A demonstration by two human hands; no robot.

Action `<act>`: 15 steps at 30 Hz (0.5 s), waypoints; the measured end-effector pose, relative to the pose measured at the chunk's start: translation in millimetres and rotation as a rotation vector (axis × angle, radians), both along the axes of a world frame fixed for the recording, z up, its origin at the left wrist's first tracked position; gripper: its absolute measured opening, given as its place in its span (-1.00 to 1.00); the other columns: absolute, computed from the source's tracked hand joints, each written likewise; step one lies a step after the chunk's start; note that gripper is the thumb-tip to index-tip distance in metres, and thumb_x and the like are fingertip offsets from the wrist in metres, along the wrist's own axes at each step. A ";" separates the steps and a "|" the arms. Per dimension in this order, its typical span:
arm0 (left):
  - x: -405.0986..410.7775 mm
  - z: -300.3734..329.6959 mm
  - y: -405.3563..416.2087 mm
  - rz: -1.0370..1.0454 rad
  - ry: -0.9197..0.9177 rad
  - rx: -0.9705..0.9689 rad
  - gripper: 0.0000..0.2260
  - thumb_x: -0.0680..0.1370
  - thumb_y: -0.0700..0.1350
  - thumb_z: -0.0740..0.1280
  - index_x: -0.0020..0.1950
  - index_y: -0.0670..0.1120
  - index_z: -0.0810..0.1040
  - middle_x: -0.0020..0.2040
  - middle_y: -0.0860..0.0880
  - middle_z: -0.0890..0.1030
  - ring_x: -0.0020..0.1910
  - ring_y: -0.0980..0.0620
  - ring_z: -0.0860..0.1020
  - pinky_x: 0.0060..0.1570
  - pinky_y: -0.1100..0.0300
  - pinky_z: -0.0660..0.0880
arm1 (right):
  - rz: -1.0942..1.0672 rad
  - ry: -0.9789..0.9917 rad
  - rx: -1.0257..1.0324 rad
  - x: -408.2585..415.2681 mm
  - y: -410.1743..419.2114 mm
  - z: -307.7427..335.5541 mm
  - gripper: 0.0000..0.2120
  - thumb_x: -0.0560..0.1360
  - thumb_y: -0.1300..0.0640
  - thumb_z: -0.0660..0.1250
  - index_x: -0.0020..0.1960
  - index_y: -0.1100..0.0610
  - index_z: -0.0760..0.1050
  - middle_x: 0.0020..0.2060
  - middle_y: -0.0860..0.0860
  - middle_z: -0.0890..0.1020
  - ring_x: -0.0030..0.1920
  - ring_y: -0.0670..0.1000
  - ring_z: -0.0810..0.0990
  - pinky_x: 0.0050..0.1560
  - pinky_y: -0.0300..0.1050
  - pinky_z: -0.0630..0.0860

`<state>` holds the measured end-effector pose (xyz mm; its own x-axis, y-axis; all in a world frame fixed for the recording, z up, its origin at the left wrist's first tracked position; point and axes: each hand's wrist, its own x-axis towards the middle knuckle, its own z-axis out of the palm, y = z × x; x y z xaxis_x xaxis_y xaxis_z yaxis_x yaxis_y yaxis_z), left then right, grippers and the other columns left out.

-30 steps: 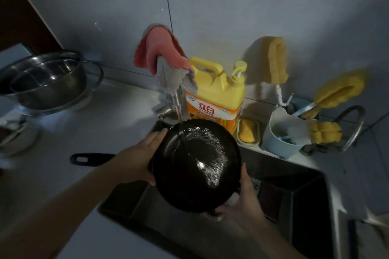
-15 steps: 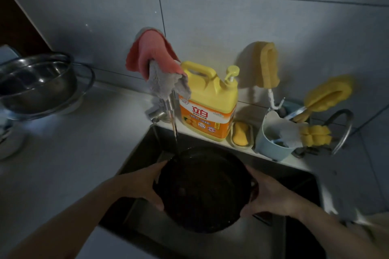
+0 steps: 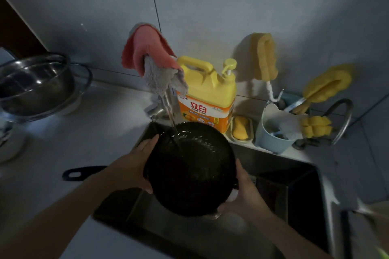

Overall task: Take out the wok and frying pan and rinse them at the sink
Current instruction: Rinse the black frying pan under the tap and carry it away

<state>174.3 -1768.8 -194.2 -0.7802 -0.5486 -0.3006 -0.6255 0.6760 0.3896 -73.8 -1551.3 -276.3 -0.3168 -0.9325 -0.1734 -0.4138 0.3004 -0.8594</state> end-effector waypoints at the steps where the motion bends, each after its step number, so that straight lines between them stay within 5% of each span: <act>1: -2.0 -4.2 7.2 0.023 0.048 -0.029 0.29 0.16 0.09 0.62 0.52 0.08 -0.32 0.52 0.13 -0.07 0.44 0.15 0.10 0.36 0.18 0.23 | 0.008 0.061 0.011 -6.4 2.7 0.4 0.40 0.09 -0.05 0.70 0.58 -0.07 -0.24 0.49 -0.20 0.12 0.48 -0.23 0.07 0.46 -0.23 0.13; 5: -13.4 -18.5 35.3 0.075 0.223 -0.078 0.26 0.18 0.09 0.61 0.50 0.12 -0.31 0.47 0.22 -0.06 0.31 0.20 0.22 0.22 0.18 0.41 | 0.037 0.220 -0.037 -31.4 18.8 2.5 0.42 0.15 -0.06 0.68 0.54 -0.10 -0.40 0.54 -0.08 0.03 0.47 -0.29 -0.01 0.44 -0.28 0.10; 8: -17.9 -32.6 55.4 0.068 0.347 -0.161 0.19 0.26 0.12 0.58 0.52 0.13 -0.31 0.52 0.10 -0.02 0.34 0.09 0.30 0.13 0.19 0.46 | 0.022 0.313 -0.148 -41.9 32.1 11.7 0.38 0.18 -0.02 0.67 0.56 -0.07 -0.36 0.50 -0.33 -0.06 0.45 -0.43 -0.07 0.36 -0.56 0.03; 10: -17.3 -39.8 64.8 0.080 0.398 -0.258 0.16 0.29 0.08 0.58 0.55 0.05 -0.26 0.52 -0.06 0.05 0.35 -0.07 0.38 0.08 0.11 0.53 | 0.008 0.373 -0.235 -46.8 39.6 18.6 0.34 0.20 0.03 0.66 0.58 -0.01 -0.30 0.50 -0.37 -0.07 0.48 -0.38 -0.06 0.37 -0.57 0.02; 15: -21.6 -37.8 72.2 0.097 0.526 -0.462 0.13 0.30 0.08 0.57 0.55 -0.14 -0.18 0.42 -0.34 0.23 0.33 -0.25 0.37 0.08 -0.06 0.54 | -0.026 0.625 -0.442 -59.3 44.6 42.7 0.28 0.21 0.13 0.65 0.59 0.10 -0.23 0.48 0.15 0.18 0.56 -0.10 0.03 0.51 -0.29 0.07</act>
<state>152.7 -1696.6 -232.0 -0.6991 -0.6039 0.3828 -0.4990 0.7956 0.3437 -133.1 -1506.7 -233.6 -0.2558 -0.8646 0.4325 -0.8601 -0.0008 -0.5102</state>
